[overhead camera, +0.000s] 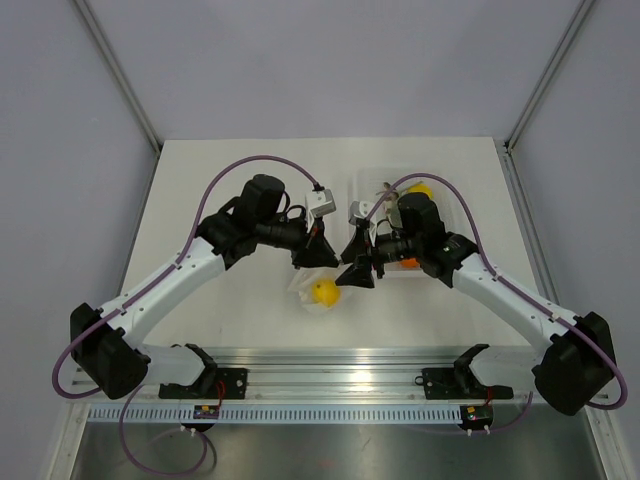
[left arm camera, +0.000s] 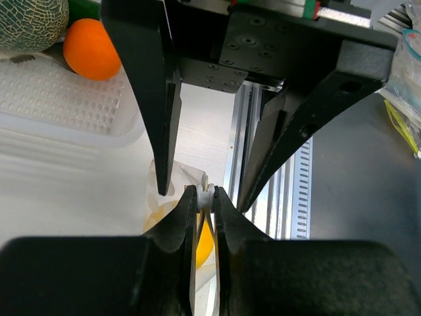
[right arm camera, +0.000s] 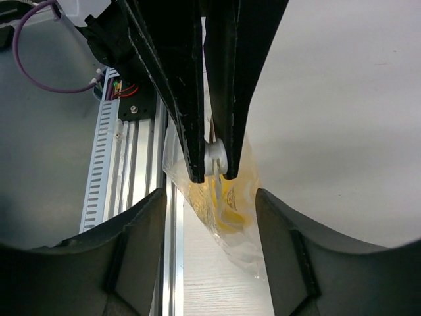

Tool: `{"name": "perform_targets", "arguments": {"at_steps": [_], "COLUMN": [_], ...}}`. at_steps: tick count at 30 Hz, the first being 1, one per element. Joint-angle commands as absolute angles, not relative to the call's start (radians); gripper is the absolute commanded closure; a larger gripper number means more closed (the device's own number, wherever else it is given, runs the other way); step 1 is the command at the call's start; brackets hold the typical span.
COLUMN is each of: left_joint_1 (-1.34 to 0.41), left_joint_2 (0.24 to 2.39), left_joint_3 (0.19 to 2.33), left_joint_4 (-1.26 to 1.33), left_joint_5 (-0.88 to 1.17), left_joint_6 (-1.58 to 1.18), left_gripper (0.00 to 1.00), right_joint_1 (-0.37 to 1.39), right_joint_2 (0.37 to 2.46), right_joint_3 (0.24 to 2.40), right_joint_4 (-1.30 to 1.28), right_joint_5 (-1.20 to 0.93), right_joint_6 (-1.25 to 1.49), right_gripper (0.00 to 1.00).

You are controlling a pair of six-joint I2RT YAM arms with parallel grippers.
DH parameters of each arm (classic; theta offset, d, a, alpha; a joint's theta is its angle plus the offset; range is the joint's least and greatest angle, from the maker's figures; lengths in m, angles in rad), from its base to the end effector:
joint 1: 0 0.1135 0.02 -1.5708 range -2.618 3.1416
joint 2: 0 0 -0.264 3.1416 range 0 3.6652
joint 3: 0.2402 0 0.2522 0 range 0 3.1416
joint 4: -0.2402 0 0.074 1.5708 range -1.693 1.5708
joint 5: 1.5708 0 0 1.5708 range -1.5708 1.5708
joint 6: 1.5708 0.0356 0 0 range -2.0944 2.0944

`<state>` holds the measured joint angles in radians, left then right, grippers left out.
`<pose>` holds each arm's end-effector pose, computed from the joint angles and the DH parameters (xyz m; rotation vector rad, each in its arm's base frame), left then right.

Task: Place the food in the zip-top bag and seal the zipper
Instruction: Zip the zipper food storage bag at the center of the board.

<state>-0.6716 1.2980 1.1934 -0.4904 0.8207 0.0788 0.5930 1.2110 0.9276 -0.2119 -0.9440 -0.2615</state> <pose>0.2031 -0.1947 0.3468 1.2447 1.8112 -1.2229 0.2016 0.1706 0.3046 -1.3471 1.5274 1.1726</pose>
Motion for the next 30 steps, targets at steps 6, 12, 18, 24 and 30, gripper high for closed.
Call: {"name": "perform_targets", "arguments": {"at_steps": [6, 12, 18, 24, 30], "left_joint_1": [-0.676, -0.676, -0.676, -0.675, -0.658], "left_joint_2": [1.305, 1.309, 1.316, 1.325, 1.331], "left_joint_3": [1.236, 1.227, 1.210, 1.209, 1.207], "left_joint_4": [-0.471, -0.462, -0.462, -0.472, -0.476], "left_joint_5": [0.853, 0.862, 0.861, 0.851, 0.845], "left_joint_6": [0.078, 0.072, 0.078, 0.090, 0.095], "left_gripper": [1.00, 1.00, 1.00, 1.00, 1.00], "right_joint_1": [0.618, 0.620, 0.618, 0.617, 0.606], "right_joint_2": [1.227, 1.217, 1.120, 1.092, 1.037], "right_joint_3": [0.973, 0.953, 0.845, 0.835, 0.802], "right_joint_4": [-0.069, 0.045, 0.193, 0.175, 0.193], "right_joint_5": [-0.948, -0.859, -0.651, -0.614, -0.609], "right_joint_6": [-0.195, -0.121, -0.034, -0.037, -0.021], "right_gripper": [0.64, 1.00, 1.00, 1.00, 1.00]}}
